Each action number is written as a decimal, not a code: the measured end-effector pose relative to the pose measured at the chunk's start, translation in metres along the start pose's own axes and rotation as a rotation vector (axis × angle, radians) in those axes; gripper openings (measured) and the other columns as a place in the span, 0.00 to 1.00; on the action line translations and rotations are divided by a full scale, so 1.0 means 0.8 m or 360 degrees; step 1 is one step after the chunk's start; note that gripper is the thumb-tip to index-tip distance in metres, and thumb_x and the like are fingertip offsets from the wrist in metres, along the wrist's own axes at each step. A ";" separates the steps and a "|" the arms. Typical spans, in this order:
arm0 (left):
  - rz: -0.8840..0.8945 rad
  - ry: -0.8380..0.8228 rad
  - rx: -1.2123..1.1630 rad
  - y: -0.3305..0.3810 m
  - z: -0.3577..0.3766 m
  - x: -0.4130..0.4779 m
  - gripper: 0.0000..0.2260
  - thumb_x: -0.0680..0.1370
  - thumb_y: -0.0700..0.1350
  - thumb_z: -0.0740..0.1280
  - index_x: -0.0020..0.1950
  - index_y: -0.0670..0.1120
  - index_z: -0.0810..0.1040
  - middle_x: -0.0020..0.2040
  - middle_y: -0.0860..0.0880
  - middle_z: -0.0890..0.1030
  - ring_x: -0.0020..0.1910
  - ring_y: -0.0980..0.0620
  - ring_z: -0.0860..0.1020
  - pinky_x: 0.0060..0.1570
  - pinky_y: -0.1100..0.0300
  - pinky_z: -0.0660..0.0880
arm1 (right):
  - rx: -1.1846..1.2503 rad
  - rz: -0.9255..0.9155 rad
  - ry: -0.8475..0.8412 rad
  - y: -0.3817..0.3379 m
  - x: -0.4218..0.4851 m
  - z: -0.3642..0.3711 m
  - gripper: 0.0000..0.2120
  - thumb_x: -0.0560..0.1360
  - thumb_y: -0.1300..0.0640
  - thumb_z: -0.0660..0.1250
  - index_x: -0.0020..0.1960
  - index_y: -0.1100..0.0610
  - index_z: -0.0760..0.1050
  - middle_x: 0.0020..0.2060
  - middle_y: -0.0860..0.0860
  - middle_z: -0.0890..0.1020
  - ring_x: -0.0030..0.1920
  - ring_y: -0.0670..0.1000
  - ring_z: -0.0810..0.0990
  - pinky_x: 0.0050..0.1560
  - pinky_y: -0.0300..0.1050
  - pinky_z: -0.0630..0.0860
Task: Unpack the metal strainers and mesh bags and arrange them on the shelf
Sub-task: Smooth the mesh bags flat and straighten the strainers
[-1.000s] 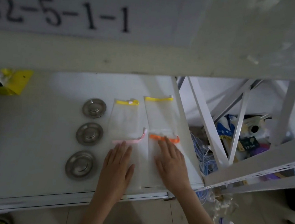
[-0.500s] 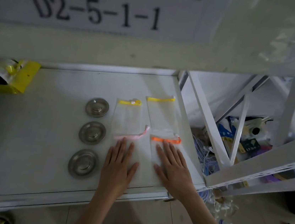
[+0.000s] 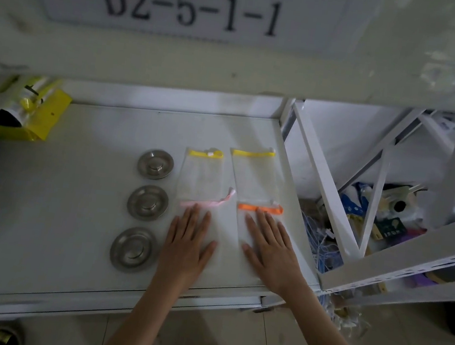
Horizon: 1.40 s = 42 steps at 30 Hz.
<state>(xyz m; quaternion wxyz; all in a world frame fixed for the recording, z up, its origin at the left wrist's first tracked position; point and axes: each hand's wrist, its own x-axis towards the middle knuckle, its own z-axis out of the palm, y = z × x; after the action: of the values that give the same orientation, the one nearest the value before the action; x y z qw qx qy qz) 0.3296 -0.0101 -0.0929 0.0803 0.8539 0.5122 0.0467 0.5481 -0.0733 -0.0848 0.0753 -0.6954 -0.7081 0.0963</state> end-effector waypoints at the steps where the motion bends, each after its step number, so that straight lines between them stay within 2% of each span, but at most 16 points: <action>1: 0.0013 0.0022 0.0002 0.000 -0.002 -0.001 0.29 0.79 0.58 0.52 0.77 0.46 0.63 0.77 0.44 0.58 0.75 0.41 0.62 0.72 0.46 0.50 | 0.0032 -0.0011 0.0036 -0.002 0.000 -0.002 0.31 0.80 0.37 0.43 0.79 0.49 0.44 0.80 0.51 0.48 0.79 0.50 0.41 0.78 0.54 0.45; 5: 0.0012 0.0214 -0.0097 0.003 -0.022 -0.002 0.29 0.80 0.57 0.53 0.79 0.47 0.56 0.80 0.41 0.52 0.79 0.43 0.51 0.74 0.43 0.47 | 0.0195 0.0058 0.0411 -0.008 0.023 -0.025 0.26 0.81 0.46 0.53 0.76 0.55 0.60 0.76 0.53 0.64 0.77 0.53 0.58 0.77 0.55 0.54; 7: -0.0027 0.0280 -0.0151 0.003 -0.033 0.014 0.28 0.81 0.56 0.52 0.79 0.46 0.55 0.80 0.42 0.52 0.79 0.44 0.49 0.75 0.45 0.48 | 0.0247 0.0139 0.0446 -0.009 0.048 -0.035 0.24 0.81 0.47 0.53 0.74 0.55 0.62 0.75 0.54 0.65 0.76 0.53 0.61 0.77 0.53 0.55; 9: -0.0071 0.0254 -0.0162 0.003 -0.040 0.038 0.30 0.81 0.60 0.45 0.78 0.45 0.60 0.79 0.41 0.58 0.78 0.44 0.54 0.75 0.47 0.48 | 0.0263 0.0171 0.0322 -0.009 0.073 -0.040 0.25 0.81 0.46 0.54 0.75 0.53 0.61 0.77 0.54 0.62 0.78 0.53 0.57 0.78 0.51 0.53; 12: -0.0145 0.0053 -0.0191 -0.002 -0.038 0.070 0.43 0.75 0.68 0.32 0.76 0.45 0.64 0.78 0.42 0.61 0.77 0.44 0.58 0.74 0.50 0.50 | 0.0187 0.0223 0.0044 -0.008 0.099 -0.035 0.27 0.81 0.43 0.51 0.77 0.52 0.57 0.79 0.54 0.56 0.79 0.54 0.52 0.78 0.49 0.50; 16: -0.0216 -0.0131 -0.0178 -0.005 -0.035 0.095 0.43 0.70 0.68 0.34 0.79 0.48 0.57 0.80 0.44 0.55 0.78 0.47 0.53 0.75 0.51 0.49 | 0.0052 0.0239 -0.0162 -0.005 0.114 -0.034 0.30 0.80 0.39 0.46 0.79 0.50 0.49 0.80 0.52 0.50 0.79 0.53 0.47 0.78 0.48 0.45; 20: -0.0260 -0.0147 -0.0138 0.001 -0.032 0.100 0.41 0.71 0.68 0.35 0.79 0.49 0.56 0.80 0.44 0.53 0.78 0.46 0.53 0.75 0.51 0.49 | -0.0011 0.0237 -0.0210 -0.004 0.118 -0.039 0.31 0.80 0.38 0.46 0.79 0.49 0.49 0.80 0.52 0.51 0.79 0.53 0.49 0.78 0.49 0.45; 22: -0.0280 -0.0118 -0.0111 0.003 -0.030 0.097 0.42 0.71 0.67 0.36 0.78 0.48 0.58 0.80 0.43 0.56 0.78 0.44 0.56 0.74 0.51 0.53 | -0.0010 0.0262 -0.0130 -0.008 0.122 -0.041 0.30 0.80 0.39 0.48 0.78 0.52 0.53 0.79 0.53 0.55 0.79 0.53 0.52 0.78 0.50 0.47; 25: -0.0284 -0.0018 -0.0137 0.004 -0.028 0.091 0.39 0.73 0.66 0.41 0.76 0.47 0.64 0.77 0.40 0.62 0.75 0.41 0.63 0.71 0.49 0.59 | 0.0185 0.0222 0.0215 -0.023 0.146 -0.050 0.26 0.81 0.45 0.54 0.75 0.58 0.63 0.76 0.57 0.64 0.76 0.56 0.61 0.76 0.50 0.55; 26: -0.0283 -0.0027 -0.0143 0.005 -0.028 0.090 0.39 0.73 0.67 0.41 0.76 0.48 0.63 0.78 0.41 0.61 0.76 0.41 0.62 0.72 0.49 0.59 | 0.0259 0.0185 0.0257 -0.031 0.160 -0.053 0.25 0.81 0.47 0.56 0.73 0.59 0.65 0.75 0.57 0.66 0.75 0.57 0.62 0.75 0.50 0.57; 28: -0.0285 -0.0074 -0.0139 0.005 -0.027 0.087 0.40 0.72 0.68 0.38 0.78 0.50 0.59 0.79 0.42 0.56 0.77 0.43 0.57 0.73 0.51 0.54 | 0.0328 0.0070 0.0175 -0.051 0.193 -0.053 0.24 0.80 0.47 0.57 0.72 0.58 0.67 0.76 0.56 0.63 0.76 0.56 0.61 0.75 0.50 0.58; 30: -0.0293 -0.0094 -0.0141 0.006 -0.028 0.089 0.41 0.71 0.69 0.36 0.79 0.51 0.56 0.80 0.43 0.54 0.78 0.44 0.54 0.74 0.51 0.52 | 0.0275 -0.0028 0.0054 -0.070 0.225 -0.045 0.23 0.80 0.45 0.57 0.72 0.55 0.68 0.79 0.55 0.56 0.78 0.56 0.54 0.76 0.52 0.55; 32: -0.0293 -0.0139 -0.0130 0.006 -0.030 0.092 0.41 0.71 0.69 0.35 0.79 0.51 0.53 0.80 0.43 0.52 0.79 0.45 0.52 0.74 0.52 0.51 | 0.0217 0.0011 -0.0051 -0.083 0.250 -0.035 0.24 0.80 0.43 0.56 0.72 0.53 0.67 0.80 0.55 0.49 0.79 0.56 0.47 0.77 0.53 0.51; 34: -0.0280 -0.0146 -0.0125 0.004 -0.031 0.095 0.36 0.76 0.68 0.41 0.79 0.51 0.52 0.80 0.43 0.53 0.79 0.45 0.52 0.74 0.52 0.52 | 0.0197 0.0102 -0.0130 -0.088 0.266 -0.028 0.26 0.80 0.42 0.55 0.74 0.52 0.63 0.80 0.56 0.45 0.79 0.57 0.44 0.77 0.54 0.47; 38: -0.0258 -0.0195 -0.0134 0.000 -0.032 0.099 0.31 0.80 0.65 0.49 0.79 0.51 0.53 0.81 0.44 0.51 0.79 0.45 0.51 0.74 0.53 0.52 | 0.0187 0.0170 -0.0116 -0.089 0.278 -0.022 0.29 0.80 0.42 0.53 0.78 0.50 0.53 0.80 0.56 0.46 0.79 0.57 0.44 0.77 0.54 0.46; 42: -0.0272 -0.0232 -0.0135 0.000 -0.030 0.100 0.31 0.79 0.65 0.49 0.79 0.52 0.52 0.81 0.44 0.49 0.79 0.46 0.50 0.75 0.54 0.50 | 0.0181 0.0270 -0.0094 -0.077 0.277 -0.019 0.28 0.80 0.43 0.54 0.77 0.51 0.56 0.80 0.56 0.47 0.79 0.57 0.44 0.77 0.55 0.44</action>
<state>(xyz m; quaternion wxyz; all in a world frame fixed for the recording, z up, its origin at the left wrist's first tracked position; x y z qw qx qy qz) 0.3632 0.0630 -0.0699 0.1570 0.8041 0.5733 -0.0010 0.4873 0.1475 -0.0614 0.0852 -0.7443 -0.6421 0.1628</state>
